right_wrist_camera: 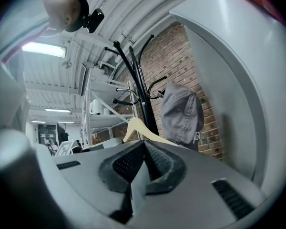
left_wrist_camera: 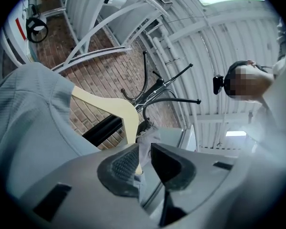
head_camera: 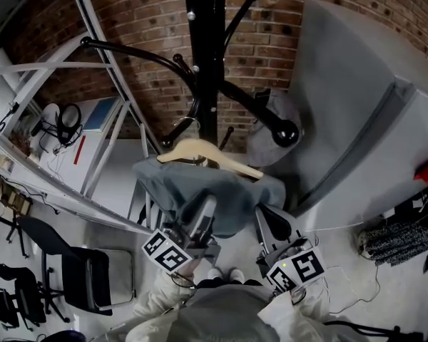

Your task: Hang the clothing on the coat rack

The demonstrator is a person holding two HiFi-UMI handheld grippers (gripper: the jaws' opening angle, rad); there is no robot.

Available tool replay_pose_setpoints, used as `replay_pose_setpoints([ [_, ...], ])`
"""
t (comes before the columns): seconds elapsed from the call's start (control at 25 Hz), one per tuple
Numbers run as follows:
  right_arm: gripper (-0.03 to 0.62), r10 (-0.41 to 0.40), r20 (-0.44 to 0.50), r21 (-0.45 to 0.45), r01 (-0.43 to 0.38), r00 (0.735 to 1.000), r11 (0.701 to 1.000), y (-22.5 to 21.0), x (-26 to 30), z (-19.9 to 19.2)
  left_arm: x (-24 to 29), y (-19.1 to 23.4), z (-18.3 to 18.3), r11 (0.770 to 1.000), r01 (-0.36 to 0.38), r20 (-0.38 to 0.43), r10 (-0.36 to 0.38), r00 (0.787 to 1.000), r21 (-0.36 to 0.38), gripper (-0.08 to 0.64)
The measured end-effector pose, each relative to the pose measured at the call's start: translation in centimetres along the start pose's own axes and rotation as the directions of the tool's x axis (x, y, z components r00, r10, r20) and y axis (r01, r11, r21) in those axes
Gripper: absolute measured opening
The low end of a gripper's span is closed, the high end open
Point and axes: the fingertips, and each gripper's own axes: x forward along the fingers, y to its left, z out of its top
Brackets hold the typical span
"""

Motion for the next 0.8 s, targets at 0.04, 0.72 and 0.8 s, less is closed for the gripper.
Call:
replay_pose_setpoints([
  [0.04,0.025,0.003,0.000,0.000,-0.003,1.000,1.000,0.1,-0.2,0.0,-0.2,-0.2,-0.1,1.000,-0.003,0.001,0.003,1.000,0.002,0.084],
  [0.72,0.024,-0.021,0.019,-0.010,0.021,1.000,1.000,5.8,-0.2,-1.1,-6.5,-1.4,2.1,0.966,-0.027,-0.086,0.051,0.995,0.258,0.057],
  [0.8,0.023,-0.027,0.019,-0.012,0.027,0.999,1.000,7.5,0.0,-1.5,-8.0,-1.0,2.5,0.958,-0.039,-0.099,0.070,0.993,0.285,0.046],
])
